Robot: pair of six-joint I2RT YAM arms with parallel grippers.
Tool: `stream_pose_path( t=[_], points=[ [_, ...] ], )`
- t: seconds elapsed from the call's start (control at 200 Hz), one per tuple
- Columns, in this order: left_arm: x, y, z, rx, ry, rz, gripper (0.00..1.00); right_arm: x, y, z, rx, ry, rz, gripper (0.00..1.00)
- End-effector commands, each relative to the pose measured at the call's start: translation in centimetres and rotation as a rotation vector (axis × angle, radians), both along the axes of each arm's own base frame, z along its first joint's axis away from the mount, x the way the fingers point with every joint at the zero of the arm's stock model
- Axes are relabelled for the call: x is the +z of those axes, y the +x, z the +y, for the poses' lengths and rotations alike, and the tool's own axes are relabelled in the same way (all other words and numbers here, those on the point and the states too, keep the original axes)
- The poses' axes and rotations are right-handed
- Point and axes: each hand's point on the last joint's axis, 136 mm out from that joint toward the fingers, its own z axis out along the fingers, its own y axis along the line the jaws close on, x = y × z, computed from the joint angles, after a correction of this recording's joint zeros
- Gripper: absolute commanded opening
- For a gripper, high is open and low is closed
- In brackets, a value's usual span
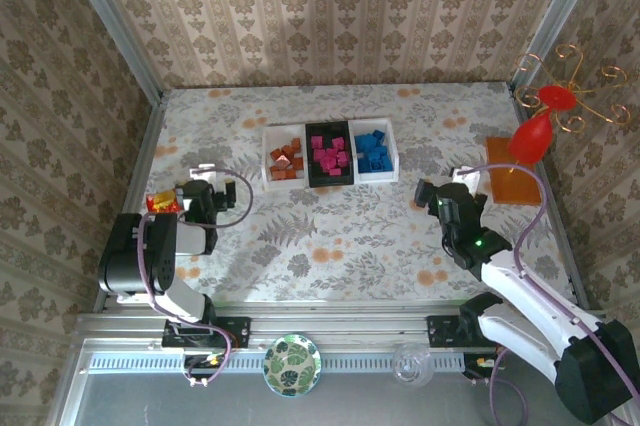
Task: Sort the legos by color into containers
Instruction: Reset both arms
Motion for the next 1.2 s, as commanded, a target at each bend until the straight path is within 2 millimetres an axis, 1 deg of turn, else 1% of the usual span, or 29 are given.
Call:
stream_pose_path(
  t=[0.0, 0.035, 0.11, 0.175, 0.22, 0.275, 0.315, 0.375, 0.44, 0.48, 0.52, 0.535, 0.59, 0.62, 0.635, 0.685, 0.72, 0.785, 1.195],
  points=[
    [2.9, 1.4, 0.3, 0.005, -0.031, -0.114, 1.0, 2.2, 1.3, -0.4, 0.064, -0.129, -0.121, 1.0],
    [3.1, 1.0, 1.3, 0.085, -0.014, -0.131, 1.0, 2.5, 1.5, -0.7, 0.072, -0.136, -0.15, 1.0],
    [3.1, 0.9, 1.3, 0.089, -0.013, -0.132, 1.0, 3.1, 1.8, -1.5, 0.076, -0.139, -0.233, 1.0],
    [3.1, 1.0, 1.1, 0.075, -0.014, -0.127, 1.0, 2.7, 2.3, -2.3, 0.081, -0.145, -0.256, 1.0],
    [3.0, 1.1, 0.7, 0.057, -0.009, -0.12, 1.0, 2.0, 3.0, -2.9, 0.082, -0.144, -0.233, 1.0],
    [2.9, 1.3, 0.3, 0.032, -0.007, -0.117, 1.0, 0.4, 3.9, -3.5, 0.075, -0.153, -0.163, 1.0],
    [3.0, 1.2, 0.3, 0.03, -0.009, -0.117, 1.0, -0.4, 4.5, -3.6, 0.074, -0.158, -0.156, 1.0],
    [3.0, 1.3, 0.3, 0.03, -0.008, -0.118, 1.0, -1.3, 5.4, -3.5, 0.098, -0.139, -0.175, 1.0],
    [3.0, 1.3, 0.3, 0.029, -0.009, -0.117, 1.0, -1.6, 6.8, -3.2, 0.129, -0.135, -0.2, 1.0],
    [2.9, 1.2, 0.3, 0.03, -0.008, -0.116, 1.0, -2.0, 7.6, -2.6, 0.173, -0.139, -0.186, 1.0],
    [3.0, 1.3, 0.3, 0.029, -0.008, -0.118, 1.0, -2.6, 8.2, -2.4, 0.185, -0.141, -0.166, 1.0],
    [3.0, 1.3, 0.3, 0.029, -0.009, -0.118, 1.0, -3.4, 8.5, -2.5, 0.184, -0.141, -0.148, 1.0],
    [3.0, 1.3, 0.3, 0.03, -0.009, -0.118, 1.0, -5.2, 8.9, -2.4, 0.193, -0.136, -0.132, 1.0],
    [3.0, 1.3, 0.3, 0.03, -0.01, -0.118, 1.0, -5.0, 9.4, -2.5, 0.184, -0.143, -0.165, 1.0],
    [3.0, 1.3, 0.3, 0.03, -0.008, -0.118, 1.0, -4.9, 9.4, -2.5, 0.181, -0.14, -0.163, 1.0],
    [2.9, 1.3, 0.3, 0.031, -0.01, -0.117, 1.0, -5.7, 9.6, -2.8, 0.176, -0.114, -0.071, 1.0],
    [3.0, 1.3, 0.3, 0.031, -0.01, -0.118, 1.0, -5.5, 10.0, -2.9, 0.187, -0.102, -0.096, 1.0],
    [3.0, 1.3, 0.3, 0.03, -0.009, -0.117, 1.0, -5.7, 9.8, -3.2, 0.18, -0.092, -0.078, 1.0],
    [2.9, 1.3, 0.3, 0.031, -0.009, -0.114, 1.0, -5.6, 9.8, -3.1, 0.181, -0.094, -0.089, 1.0]
  ],
)
